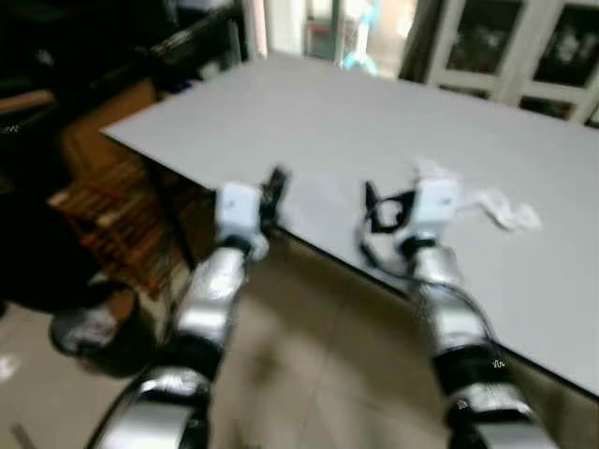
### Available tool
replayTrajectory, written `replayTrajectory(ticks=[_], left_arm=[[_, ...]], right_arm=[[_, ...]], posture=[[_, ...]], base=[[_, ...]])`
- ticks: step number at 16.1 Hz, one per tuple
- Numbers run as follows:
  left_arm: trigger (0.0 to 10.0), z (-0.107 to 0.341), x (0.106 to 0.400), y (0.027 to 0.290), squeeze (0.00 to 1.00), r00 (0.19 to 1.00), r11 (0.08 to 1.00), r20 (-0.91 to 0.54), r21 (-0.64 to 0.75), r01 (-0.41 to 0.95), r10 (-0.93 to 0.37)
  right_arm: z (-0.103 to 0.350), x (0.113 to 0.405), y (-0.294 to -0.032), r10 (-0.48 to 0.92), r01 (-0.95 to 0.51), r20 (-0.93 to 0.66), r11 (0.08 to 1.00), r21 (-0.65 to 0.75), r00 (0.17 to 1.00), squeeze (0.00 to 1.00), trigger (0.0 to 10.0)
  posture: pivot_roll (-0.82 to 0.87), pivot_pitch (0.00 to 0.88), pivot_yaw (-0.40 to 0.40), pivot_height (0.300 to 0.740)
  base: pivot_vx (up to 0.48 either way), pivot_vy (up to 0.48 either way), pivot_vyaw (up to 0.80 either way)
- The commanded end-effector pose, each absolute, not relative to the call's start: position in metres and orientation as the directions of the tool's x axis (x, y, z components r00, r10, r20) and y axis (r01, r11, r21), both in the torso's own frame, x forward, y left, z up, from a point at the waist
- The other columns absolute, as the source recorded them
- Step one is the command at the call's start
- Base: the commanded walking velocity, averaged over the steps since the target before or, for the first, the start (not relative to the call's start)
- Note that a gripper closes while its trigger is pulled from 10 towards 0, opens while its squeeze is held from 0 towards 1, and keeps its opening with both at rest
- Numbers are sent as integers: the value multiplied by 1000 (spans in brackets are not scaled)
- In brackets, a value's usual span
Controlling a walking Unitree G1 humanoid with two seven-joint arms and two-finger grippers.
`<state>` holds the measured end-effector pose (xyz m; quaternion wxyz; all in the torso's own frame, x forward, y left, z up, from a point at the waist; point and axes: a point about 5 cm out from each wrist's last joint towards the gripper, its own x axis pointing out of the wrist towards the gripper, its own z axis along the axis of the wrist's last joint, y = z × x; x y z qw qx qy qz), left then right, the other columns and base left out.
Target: Picking trash to rubbish bin
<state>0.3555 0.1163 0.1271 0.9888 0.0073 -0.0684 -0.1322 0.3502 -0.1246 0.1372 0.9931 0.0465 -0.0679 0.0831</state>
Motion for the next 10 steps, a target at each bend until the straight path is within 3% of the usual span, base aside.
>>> replayTrajectory(ticks=[1,10], left_arm=[[10000,131,357,111,0,952,963,141,36,269,-271],[10000,130,356,112,0,954,964,139,42,261,-264]], right_arm=[[139,351,-128,156,-168,147,983,72,977,0,10000],[137,350,-128,161,-172,137,982,72,977,0,10000]], posture=[[-54,18,53,740],[-45,29,50,740]], base=[[0,0,800],[0,0,800]])
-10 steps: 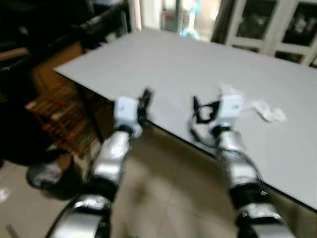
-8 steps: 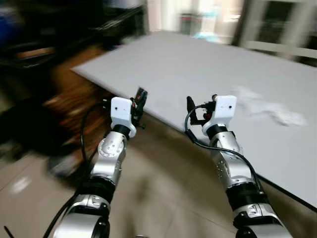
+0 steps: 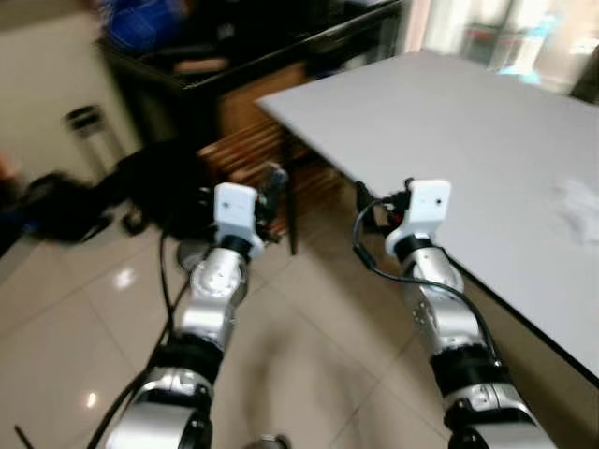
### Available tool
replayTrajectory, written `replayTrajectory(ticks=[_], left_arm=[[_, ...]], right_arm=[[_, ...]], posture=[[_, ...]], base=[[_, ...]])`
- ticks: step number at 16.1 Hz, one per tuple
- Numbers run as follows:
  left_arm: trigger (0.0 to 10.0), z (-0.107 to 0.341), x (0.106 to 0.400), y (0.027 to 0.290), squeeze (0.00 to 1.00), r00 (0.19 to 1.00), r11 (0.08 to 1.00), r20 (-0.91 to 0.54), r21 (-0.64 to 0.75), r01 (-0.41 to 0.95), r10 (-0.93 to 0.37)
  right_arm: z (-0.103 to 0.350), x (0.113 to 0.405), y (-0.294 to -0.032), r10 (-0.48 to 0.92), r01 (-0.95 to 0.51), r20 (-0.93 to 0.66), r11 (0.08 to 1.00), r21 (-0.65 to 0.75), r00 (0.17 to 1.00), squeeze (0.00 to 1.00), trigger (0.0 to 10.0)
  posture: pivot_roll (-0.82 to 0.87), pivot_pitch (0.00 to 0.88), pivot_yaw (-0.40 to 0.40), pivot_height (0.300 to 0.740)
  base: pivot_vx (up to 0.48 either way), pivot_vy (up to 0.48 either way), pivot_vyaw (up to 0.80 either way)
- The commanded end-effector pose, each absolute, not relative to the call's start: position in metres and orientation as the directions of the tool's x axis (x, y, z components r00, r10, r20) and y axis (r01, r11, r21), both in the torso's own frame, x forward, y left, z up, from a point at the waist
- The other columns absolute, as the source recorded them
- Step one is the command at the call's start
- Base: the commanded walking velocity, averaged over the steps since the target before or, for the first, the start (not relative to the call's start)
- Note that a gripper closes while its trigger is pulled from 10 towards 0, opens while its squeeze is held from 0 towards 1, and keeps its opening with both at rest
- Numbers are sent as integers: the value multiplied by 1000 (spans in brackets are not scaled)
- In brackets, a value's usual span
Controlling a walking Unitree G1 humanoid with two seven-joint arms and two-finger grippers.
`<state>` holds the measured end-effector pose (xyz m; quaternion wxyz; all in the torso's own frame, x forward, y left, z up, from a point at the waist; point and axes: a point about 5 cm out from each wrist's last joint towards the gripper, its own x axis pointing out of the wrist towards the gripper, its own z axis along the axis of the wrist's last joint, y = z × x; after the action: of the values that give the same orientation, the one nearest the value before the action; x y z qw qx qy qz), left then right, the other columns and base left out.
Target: Picking trash to rubbish bin
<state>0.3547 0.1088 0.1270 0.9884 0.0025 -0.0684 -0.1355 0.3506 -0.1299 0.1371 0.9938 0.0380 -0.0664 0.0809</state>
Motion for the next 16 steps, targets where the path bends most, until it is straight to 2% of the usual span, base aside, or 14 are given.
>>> replayTrajectory(ticks=[1,12,16], left_arm=[[10000,130,356,113,0,955,965,137,41,259,-263],[10000,125,353,111,0,958,965,119,32,260,-262],[10000,124,353,109,0,958,965,116,23,262,-262]], right_arm=[[137,350,-128,164,-175,135,982,72,977,0,10000],[133,350,-126,184,-193,114,979,70,976,0,10000],[130,349,-125,191,-199,98,977,74,977,0,10000]], posture=[[-46,29,50,740],[-45,38,45,740],[-45,38,46,740]], base=[[0,0,800],[0,0,788],[0,0,0]])
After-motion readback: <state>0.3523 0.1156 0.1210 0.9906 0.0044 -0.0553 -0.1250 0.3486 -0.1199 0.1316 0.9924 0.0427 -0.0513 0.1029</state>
